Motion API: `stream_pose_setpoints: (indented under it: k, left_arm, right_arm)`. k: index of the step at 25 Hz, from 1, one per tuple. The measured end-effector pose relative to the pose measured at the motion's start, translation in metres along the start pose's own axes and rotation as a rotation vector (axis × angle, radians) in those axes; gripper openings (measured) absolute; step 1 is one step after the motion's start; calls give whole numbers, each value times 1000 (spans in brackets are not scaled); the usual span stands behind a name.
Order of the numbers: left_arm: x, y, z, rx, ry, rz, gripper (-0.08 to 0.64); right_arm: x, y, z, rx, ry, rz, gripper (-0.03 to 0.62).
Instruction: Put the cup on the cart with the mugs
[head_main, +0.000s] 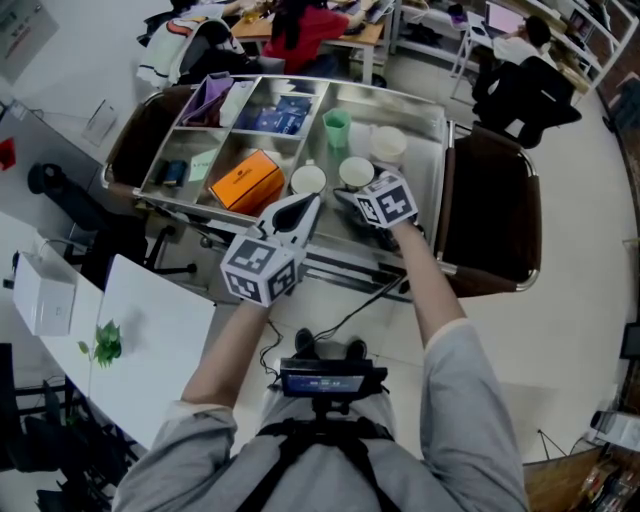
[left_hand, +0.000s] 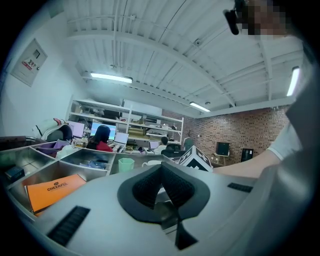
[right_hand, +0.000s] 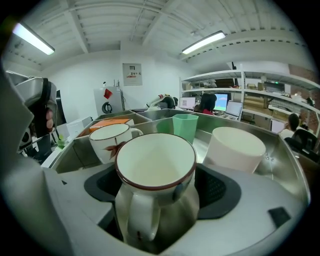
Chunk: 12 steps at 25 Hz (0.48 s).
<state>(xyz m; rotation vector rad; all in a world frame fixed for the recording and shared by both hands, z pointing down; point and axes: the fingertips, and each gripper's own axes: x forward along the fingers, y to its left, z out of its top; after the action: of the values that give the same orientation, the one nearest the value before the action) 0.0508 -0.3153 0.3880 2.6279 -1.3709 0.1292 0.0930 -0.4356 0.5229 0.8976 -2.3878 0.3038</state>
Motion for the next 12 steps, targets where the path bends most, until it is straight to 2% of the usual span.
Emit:
stream_pose_setpoints:
  k: [6, 12]
  left_arm:
    - [-3, 0, -1, -3, 0, 10, -5]
    - [-5, -2, -4, -9, -3, 21, -4]
  right_arm:
    - [-8, 1, 4, -18, -6, -23, 456]
    - [-22, -3, 20, -24, -54, -49, 462]
